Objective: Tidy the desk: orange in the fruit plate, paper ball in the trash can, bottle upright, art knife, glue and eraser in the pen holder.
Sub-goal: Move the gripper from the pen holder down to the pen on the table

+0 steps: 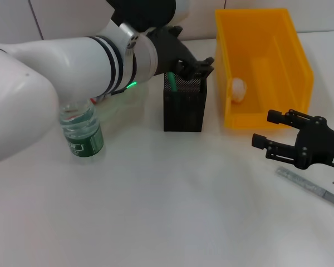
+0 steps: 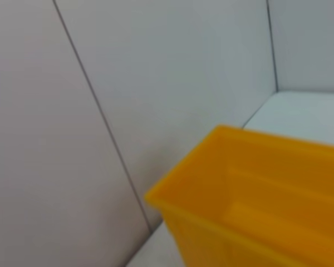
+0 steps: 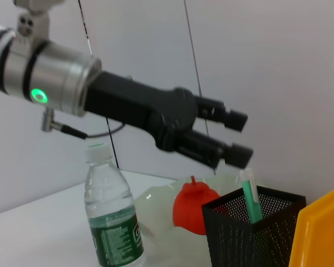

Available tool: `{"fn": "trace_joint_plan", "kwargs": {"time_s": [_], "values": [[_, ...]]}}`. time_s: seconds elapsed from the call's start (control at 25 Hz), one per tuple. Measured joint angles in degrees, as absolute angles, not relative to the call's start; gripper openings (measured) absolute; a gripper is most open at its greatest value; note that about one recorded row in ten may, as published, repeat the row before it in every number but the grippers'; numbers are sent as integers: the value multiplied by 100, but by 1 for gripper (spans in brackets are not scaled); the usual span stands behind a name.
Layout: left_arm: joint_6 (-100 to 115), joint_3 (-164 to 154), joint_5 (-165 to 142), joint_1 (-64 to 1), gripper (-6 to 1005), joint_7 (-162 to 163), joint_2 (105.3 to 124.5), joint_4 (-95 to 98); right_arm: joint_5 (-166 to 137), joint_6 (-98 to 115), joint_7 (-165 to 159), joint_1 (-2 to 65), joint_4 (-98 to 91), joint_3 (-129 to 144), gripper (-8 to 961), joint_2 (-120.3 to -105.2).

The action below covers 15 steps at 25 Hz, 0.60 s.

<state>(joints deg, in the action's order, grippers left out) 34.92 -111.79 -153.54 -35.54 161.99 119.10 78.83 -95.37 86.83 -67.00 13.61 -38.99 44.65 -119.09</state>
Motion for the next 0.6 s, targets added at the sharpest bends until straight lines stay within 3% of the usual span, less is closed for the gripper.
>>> {"fn": "trace_joint_plan", "kwargs": {"time_s": [0.6], "values": [[4965, -9797, -12095, -2632, 863, 12955, 11864, 9318, -9595, 8688, -6671, 1353, -3806, 4507, 760, -11907]]}}
